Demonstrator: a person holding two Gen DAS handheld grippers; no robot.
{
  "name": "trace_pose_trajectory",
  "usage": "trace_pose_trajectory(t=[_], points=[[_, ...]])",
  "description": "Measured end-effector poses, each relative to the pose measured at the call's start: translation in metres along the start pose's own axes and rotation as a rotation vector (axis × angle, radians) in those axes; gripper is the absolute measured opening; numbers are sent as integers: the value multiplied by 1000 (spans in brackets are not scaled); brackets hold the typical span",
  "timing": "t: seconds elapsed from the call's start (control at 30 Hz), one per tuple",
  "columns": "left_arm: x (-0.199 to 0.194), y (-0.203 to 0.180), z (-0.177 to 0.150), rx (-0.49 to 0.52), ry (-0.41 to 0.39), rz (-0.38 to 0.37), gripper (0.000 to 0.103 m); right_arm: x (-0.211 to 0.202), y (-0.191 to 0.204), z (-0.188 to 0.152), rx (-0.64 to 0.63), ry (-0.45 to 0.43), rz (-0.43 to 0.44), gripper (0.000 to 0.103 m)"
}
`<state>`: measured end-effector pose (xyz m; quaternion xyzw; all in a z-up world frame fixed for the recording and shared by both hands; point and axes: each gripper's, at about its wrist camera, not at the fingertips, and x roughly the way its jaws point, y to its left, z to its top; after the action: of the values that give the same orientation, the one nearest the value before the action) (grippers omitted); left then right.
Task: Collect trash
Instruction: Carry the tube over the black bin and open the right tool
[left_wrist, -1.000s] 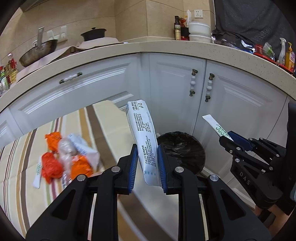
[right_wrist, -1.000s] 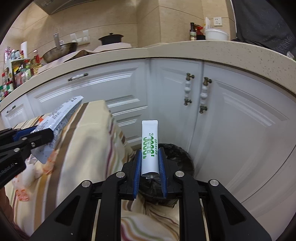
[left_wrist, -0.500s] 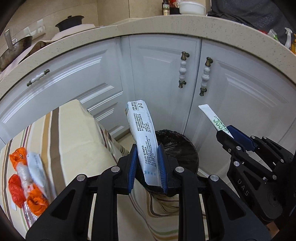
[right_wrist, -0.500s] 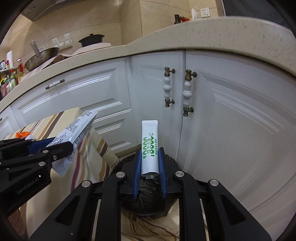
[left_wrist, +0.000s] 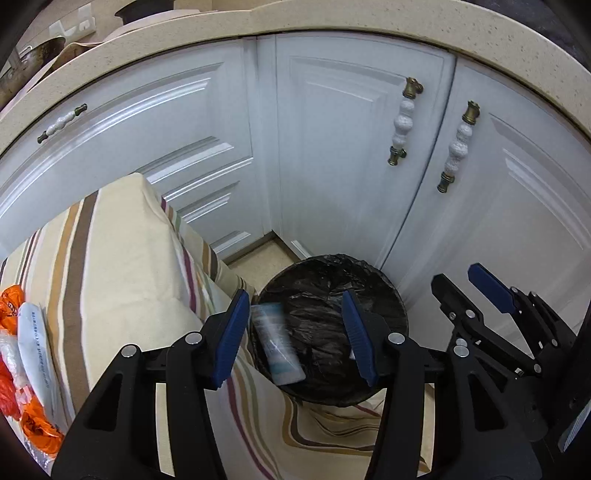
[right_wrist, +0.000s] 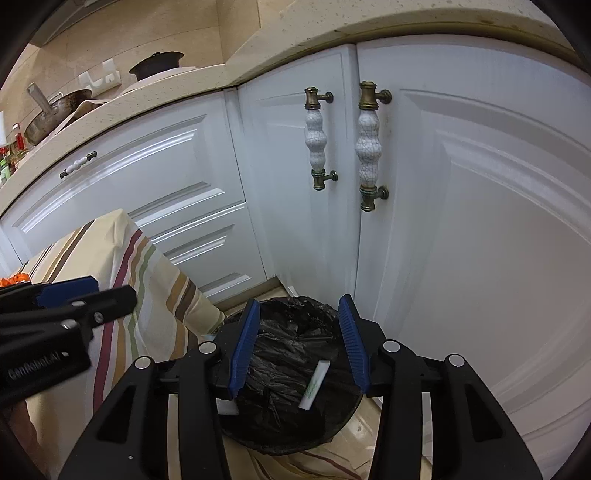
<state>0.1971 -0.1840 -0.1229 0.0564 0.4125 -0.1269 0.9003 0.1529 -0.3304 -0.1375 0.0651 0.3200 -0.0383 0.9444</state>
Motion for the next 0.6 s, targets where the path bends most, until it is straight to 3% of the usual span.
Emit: trace_pose_trajectory(t=[0.37, 0.6], points=[[-74, 48, -11, -47, -110, 35, 51, -46, 31, 0, -39, -31, 29, 48], [-130, 102, -46, -110, -152, 131, 52, -85, 77, -11, -94, -45, 111, 51]])
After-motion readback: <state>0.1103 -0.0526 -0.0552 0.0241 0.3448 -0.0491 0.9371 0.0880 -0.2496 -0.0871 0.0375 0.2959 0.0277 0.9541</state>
